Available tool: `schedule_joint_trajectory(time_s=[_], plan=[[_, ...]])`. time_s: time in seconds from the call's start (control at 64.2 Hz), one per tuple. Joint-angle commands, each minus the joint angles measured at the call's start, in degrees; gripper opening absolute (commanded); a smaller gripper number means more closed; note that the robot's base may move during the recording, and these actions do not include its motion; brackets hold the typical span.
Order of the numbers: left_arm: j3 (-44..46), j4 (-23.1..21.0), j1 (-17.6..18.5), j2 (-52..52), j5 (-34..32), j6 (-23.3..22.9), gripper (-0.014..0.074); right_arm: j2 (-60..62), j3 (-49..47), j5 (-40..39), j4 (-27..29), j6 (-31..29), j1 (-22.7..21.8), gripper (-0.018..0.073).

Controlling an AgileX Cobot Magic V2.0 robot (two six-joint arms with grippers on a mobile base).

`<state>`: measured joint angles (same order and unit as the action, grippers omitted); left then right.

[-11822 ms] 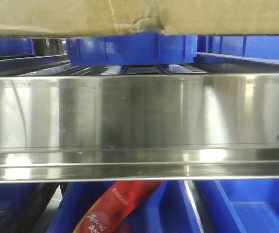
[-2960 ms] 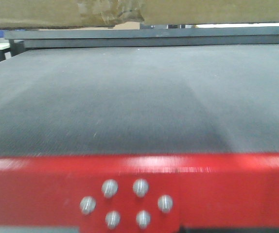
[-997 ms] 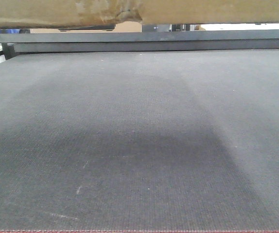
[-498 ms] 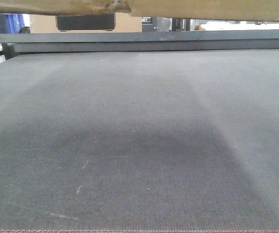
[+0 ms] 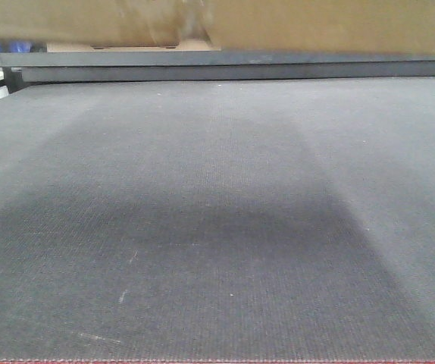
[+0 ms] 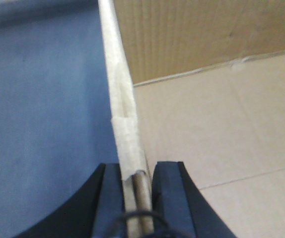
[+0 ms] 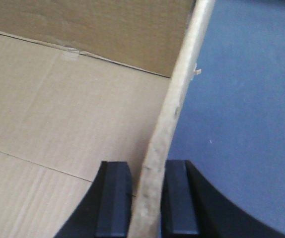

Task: Grab carton from right shelf to conveyor
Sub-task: 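Lower the carton onto the belt and open both grippers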

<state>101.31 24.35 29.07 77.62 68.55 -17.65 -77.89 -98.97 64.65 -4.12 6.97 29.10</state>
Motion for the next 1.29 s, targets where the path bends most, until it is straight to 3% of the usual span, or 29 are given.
schedule_joint_trajectory(time_s=[0.0, 0.202, 0.343, 0.53, 0.607, 0.685, 0.794, 0.841, 0.919, 0.935, 1.137, 1.277], plan=[[0.0, 0.2, 0.2, 2.8, 0.0, 0.5, -0.0016, -2.3, -0.3, -2.0, -0.9, -1.4, 0.0, -0.0065], [-2.8, 1.3, -0.5, 9.7, -2.4, 0.5, -0.0016, -10.4, -0.3, -2.8, -1.5, -1.4, -3.8, -0.0065], [-5.7, -1.8, -3.6, 12.8, -7.4, 0.5, -0.0016, -15.7, -0.3, -4.2, -1.5, -1.4, -6.0, -0.0065], [-8.6, -2.7, -8.4, 16.5, -12.0, 0.5, -0.0013, -20.8, -0.3, -6.6, -1.5, -1.4, -6.7, -0.0065], [-8.7, -4.0, -9.5, 17.7, -12.7, 1.3, 0.0039, -21.6, -0.3, -7.1, -1.5, -1.4, -6.7, -0.0065], [-8.7, -4.7, -9.9, 18.7, -13.1, 2.2, 0.0166, -21.9, -0.3, -7.2, -1.2, -1.4, -6.7, -0.0055], [-8.7, -4.7, -10.0, 19.3, -13.1, 2.2, 0.0394, -21.6, -0.4, -7.3, -1.2, -1.4, -6.7, 0.0125], [-8.7, -4.7, -10.0, 19.3, -13.1, 2.2, 0.0532, -21.5, -0.4, -7.3, -1.2, -1.4, -6.7, 0.0314], [-8.4, -4.8, -10.0, 19.1, -12.3, 2.2, 0.0609, -21.2, -0.4, -6.8, -1.2, -1.4, -6.7, 0.0557], [-8.3, -4.8, -10.0, 19.0, -12.1, 2.2, 0.0611, -21.1, -0.4, -6.7, -1.2, -1.4, -6.7, 0.0582], [-8.0, -5.0, -10.0, 14.0, -10.1, 2.2, 0.0562, -17.5, -0.4, -5.6, -1.2, -1.4, -6.7, 0.0533], [-8.1, -4.6, -10.8, 7.5, -9.6, 2.5, 0.0409, -13.1, -0.4, -5.6, -1.3, -1.4, -7.1, 0.0396]])
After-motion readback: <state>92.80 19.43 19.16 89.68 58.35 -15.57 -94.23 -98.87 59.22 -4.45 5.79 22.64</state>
